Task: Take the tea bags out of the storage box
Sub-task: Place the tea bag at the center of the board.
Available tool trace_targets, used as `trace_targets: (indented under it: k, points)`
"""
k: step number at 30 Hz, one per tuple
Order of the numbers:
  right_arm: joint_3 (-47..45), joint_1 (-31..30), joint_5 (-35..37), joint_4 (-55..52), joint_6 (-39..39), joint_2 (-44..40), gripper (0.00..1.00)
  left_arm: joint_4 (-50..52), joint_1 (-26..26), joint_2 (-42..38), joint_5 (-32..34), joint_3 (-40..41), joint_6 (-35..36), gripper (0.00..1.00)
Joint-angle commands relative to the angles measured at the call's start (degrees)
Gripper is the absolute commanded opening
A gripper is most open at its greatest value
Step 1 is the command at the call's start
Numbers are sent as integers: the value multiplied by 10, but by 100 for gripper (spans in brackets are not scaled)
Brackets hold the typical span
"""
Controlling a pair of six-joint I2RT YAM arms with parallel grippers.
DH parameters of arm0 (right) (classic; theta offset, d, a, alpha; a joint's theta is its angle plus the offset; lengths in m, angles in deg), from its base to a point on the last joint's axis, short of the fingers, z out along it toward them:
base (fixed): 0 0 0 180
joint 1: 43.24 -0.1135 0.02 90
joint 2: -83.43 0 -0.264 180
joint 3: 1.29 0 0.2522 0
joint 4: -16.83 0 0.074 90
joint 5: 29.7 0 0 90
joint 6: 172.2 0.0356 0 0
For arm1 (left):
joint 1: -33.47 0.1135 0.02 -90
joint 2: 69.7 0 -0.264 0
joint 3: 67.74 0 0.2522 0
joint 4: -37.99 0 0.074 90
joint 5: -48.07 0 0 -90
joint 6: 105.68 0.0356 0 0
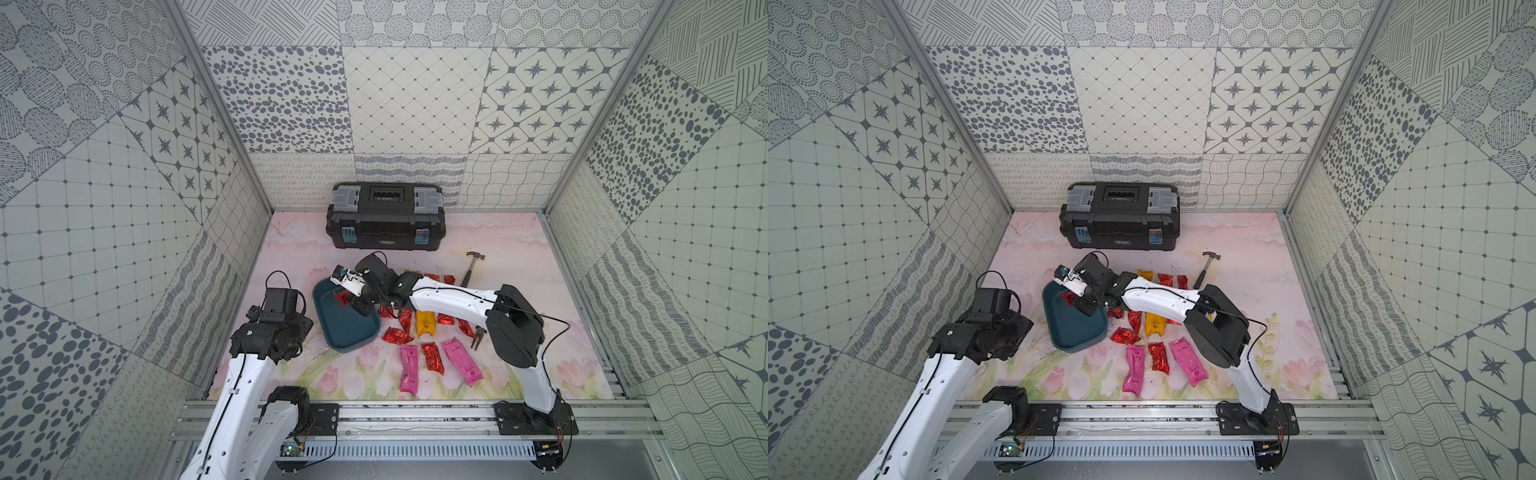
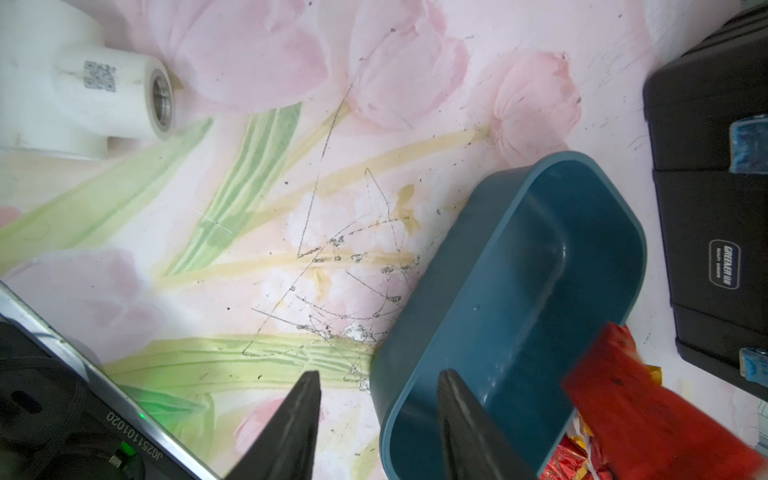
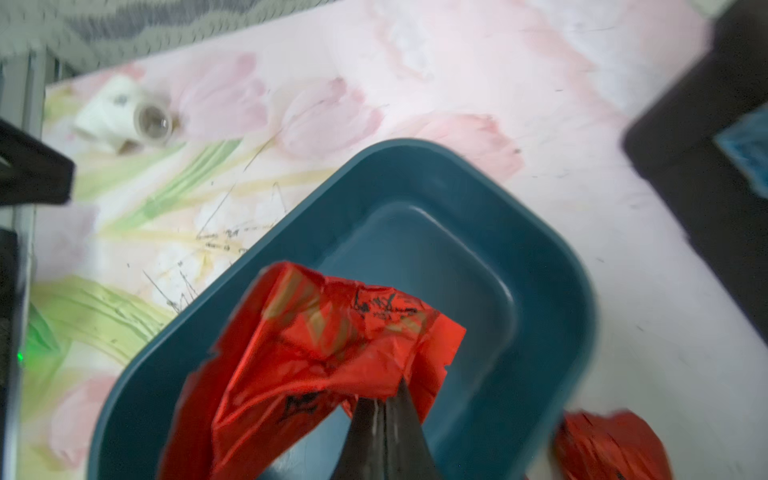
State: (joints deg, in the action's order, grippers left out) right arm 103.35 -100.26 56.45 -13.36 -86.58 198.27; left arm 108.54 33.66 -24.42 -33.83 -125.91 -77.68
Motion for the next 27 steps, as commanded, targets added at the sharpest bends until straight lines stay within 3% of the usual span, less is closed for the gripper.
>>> trace_targets:
  k: [1, 3, 6, 18, 23, 27]
  points:
    - [-60, 31, 122, 20, 139, -61, 0, -24, 4, 14, 25, -16, 52, 50]
    - [-95, 50, 165, 2, 199, -88, 0, -32, 5, 22, 26, -18, 62, 50]
    - [-102, 89, 166, -44, 262, -89, 0, -49, 5, 40, 24, -20, 76, 50]
    - [54, 142, 156, -110, 282, 78, 0, -77, 4, 83, 44, -23, 132, 50]
    - [83, 148, 133, -111, 270, 81, 28, -97, 5, 80, 66, -9, 161, 51]
    - [46, 148, 111, -108, 260, 19, 45, -146, 4, 71, 86, 12, 198, 54]
